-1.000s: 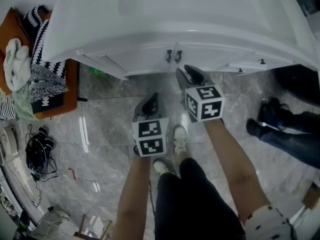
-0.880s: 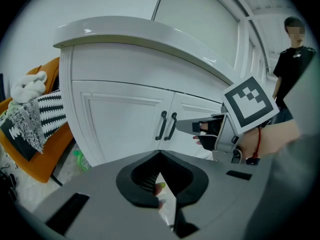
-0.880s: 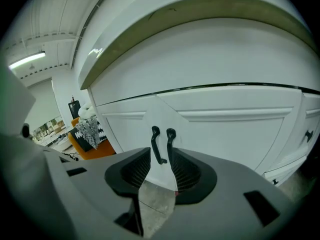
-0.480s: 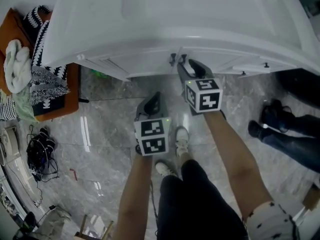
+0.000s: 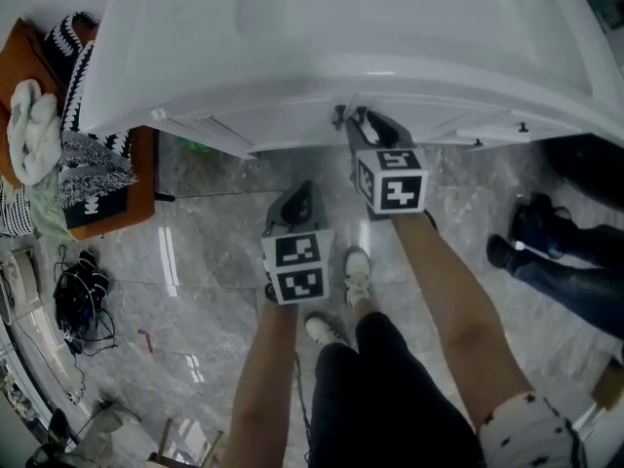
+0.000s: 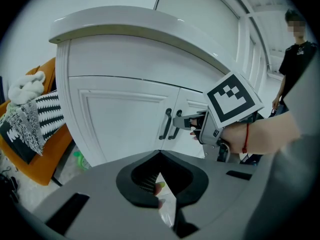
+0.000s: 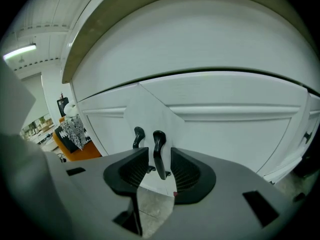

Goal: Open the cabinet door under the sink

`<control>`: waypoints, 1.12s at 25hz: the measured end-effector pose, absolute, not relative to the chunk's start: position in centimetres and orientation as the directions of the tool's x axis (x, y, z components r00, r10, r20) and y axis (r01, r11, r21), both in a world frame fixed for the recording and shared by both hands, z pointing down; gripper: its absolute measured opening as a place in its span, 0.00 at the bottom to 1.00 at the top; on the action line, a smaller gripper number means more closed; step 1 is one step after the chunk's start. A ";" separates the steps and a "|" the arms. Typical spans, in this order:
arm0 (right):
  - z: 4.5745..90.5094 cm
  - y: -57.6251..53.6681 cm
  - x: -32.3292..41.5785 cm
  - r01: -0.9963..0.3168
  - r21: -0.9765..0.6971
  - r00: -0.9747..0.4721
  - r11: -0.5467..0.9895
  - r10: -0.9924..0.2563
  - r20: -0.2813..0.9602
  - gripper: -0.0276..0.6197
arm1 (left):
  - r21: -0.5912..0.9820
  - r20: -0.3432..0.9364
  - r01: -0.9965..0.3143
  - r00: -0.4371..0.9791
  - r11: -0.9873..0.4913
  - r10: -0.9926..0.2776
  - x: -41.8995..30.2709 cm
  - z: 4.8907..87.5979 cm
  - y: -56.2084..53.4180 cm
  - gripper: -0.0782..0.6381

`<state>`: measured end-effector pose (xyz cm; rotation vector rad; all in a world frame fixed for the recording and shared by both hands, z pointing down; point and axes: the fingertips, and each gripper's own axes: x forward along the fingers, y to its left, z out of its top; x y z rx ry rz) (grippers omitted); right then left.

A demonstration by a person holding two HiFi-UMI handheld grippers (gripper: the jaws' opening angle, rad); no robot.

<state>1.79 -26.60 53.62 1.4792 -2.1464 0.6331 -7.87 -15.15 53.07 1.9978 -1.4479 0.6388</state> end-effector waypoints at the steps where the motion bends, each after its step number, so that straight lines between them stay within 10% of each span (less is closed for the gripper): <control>1: 53.6 -26.6 1.8 -0.944 -0.108 -0.312 0.312 -0.735 0.602 0.27 | 0.178 0.677 -0.955 0.295 -0.239 -0.674 -7.9 53.1 -15.1 0.11; 28: 53.6 -25.4 1.7 -0.933 -0.077 -0.323 0.353 -0.720 0.614 0.11 | 0.174 0.687 -0.958 0.285 -0.229 -0.668 -7.9 53.2 -13.7 0.10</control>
